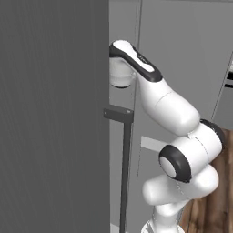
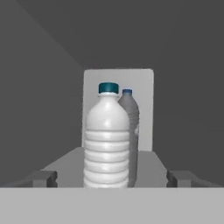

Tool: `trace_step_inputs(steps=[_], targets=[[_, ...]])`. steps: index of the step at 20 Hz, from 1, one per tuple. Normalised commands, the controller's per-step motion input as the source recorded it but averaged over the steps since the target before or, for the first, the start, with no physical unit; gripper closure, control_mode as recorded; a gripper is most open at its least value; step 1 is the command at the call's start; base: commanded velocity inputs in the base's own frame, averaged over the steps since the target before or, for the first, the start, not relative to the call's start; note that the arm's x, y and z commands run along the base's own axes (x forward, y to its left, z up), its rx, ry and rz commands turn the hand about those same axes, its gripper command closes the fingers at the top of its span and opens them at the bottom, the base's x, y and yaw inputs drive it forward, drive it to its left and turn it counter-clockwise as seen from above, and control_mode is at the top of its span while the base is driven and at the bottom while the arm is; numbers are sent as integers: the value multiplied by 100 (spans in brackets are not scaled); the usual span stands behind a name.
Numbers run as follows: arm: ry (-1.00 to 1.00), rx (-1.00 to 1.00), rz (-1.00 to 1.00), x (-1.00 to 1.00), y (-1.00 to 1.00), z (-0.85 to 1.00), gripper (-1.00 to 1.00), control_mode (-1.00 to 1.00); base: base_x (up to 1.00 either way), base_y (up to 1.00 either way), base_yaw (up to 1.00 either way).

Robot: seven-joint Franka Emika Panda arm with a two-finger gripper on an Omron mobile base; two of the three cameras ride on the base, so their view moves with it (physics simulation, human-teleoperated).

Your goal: Take the bottled waters from the counter and place them in the freezer to freeze. Close the freezer door after placing the bottles.

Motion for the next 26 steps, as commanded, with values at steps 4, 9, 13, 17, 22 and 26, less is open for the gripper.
trace_step_inputs(steps=[4, 9, 13, 17, 22, 26], targets=[[0, 0, -6, -13, -54, 6, -100, -100, 0, 0, 0], [0, 0, -5, -23, -46, 3, -100, -100, 0, 0, 0], [0, 0, -4, -36, -40, 6, -100, -100, 0, 0, 0], [0, 0, -5, -40, -44, 10, -100, -100, 0, 0, 0], [0, -1, -2, -54, -47, 6, -100, -100, 0, 0, 0], [-2, -2, -3, -76, -46, 1, -100, -100, 0, 0, 0]])
